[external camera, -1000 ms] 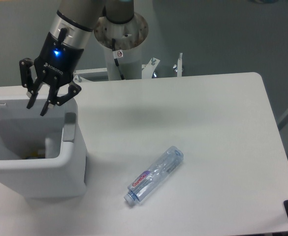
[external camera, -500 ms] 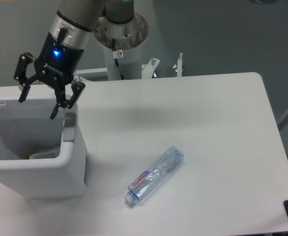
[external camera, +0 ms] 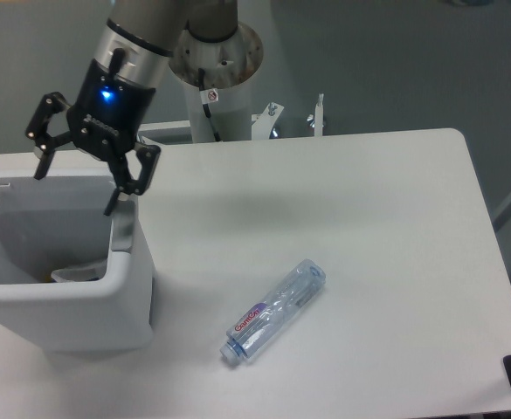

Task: Place the trash in the trash can
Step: 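Move the open gripper over the clear water bottle and lower it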

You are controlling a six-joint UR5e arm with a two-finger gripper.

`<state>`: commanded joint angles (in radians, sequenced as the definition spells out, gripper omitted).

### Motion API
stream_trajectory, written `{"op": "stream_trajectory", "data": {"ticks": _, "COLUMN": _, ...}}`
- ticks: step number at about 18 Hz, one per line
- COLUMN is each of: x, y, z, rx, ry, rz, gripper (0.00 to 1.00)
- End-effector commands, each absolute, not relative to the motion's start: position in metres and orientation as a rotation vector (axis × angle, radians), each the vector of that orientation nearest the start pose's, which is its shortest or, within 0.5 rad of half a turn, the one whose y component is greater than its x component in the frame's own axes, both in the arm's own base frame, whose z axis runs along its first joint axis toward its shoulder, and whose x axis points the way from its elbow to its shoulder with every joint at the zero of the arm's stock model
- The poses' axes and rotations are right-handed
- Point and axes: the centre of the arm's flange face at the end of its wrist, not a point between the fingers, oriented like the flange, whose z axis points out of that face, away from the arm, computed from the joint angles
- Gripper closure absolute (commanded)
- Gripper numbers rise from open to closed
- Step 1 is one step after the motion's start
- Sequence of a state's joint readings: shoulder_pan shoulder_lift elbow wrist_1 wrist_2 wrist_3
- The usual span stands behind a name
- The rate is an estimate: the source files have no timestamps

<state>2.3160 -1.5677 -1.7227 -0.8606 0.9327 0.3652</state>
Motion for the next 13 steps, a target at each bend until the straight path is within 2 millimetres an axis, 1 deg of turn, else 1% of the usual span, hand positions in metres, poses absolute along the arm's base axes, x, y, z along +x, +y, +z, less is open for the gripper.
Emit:
{"op": "stream_trajectory", "data": {"ticks": 3, "x": -0.248, "y": 0.492, "z": 0.519, "rx": -2.306, "ry": -0.319, "rz": -0.259, "gripper": 0.00}}
{"op": "stream_trajectory", "data": {"ticks": 5, "x": -0.272, "y": 0.487, "z": 0.513, "rx": -2.315, "ry": -0.362, "rz": -0.226, "gripper": 0.00}}
{"op": "stream_trajectory", "data": {"ticks": 7, "x": -0.301, "y": 0.478, "z": 0.510, "rx": -2.317, "ry": -0.402, "rz": -0.185, "gripper": 0.00}}
{"op": "stream_trajectory", "data": {"ticks": 8, "x": -0.313, "y": 0.480, "z": 0.501, "rx": -2.325, "ry": -0.408, "rz": -0.186, "gripper": 0.00}}
{"op": "stream_trajectory", "data": {"ticks": 9, "x": -0.326, "y": 0.484, "z": 0.497, "rx": -2.327, "ry": -0.416, "rz": -0.186, "gripper": 0.00}}
{"op": "stream_trajectory", "data": {"ticks": 13, "x": -0.371, "y": 0.512, "z": 0.476, "rx": -2.331, "ry": -0.428, "rz": -0.166, "gripper": 0.00}}
